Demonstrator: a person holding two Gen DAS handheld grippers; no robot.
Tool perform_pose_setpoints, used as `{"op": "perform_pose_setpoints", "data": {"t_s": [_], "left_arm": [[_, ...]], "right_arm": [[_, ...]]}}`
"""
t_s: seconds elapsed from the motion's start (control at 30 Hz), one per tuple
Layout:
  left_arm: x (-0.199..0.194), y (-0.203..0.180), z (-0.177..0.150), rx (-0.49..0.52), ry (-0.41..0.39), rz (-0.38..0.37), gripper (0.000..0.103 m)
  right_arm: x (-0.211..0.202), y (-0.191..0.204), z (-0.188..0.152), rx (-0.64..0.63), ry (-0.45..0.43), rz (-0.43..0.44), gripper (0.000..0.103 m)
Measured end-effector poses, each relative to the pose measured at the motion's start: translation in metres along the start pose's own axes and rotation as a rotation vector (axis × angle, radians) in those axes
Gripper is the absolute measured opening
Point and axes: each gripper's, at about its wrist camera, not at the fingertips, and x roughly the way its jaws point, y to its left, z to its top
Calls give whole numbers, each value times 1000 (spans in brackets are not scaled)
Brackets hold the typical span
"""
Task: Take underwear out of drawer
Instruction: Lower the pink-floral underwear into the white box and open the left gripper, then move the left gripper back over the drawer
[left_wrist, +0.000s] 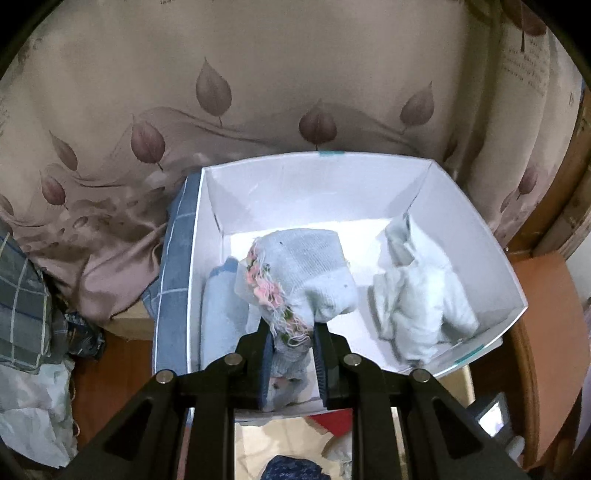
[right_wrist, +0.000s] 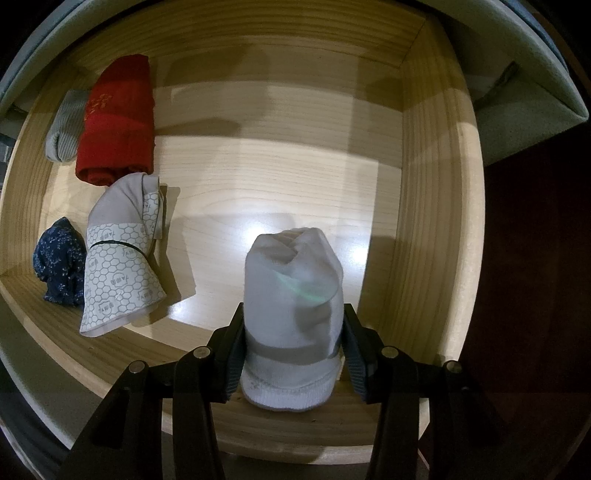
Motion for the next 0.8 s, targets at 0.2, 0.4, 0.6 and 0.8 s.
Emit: {"op": "perform_pose_setpoints", "data": {"t_s": [0.2,0.4,0.6,0.8], "left_arm": [[4,-2,-4,-1,15,-4,24],[0,-6,-5,26,10,-17,40],[-14,-11,-9,42,-3,-11,42],[-34,-8,-24,54,-10,-16,42]], "right_arm": [[0,-1,1,2,-1,1,45],[0,-1,3,0,0,-1,45],[-2,-1,6,2,1,-3,45],[-3,-2,9,1,3,-8,45]]}}
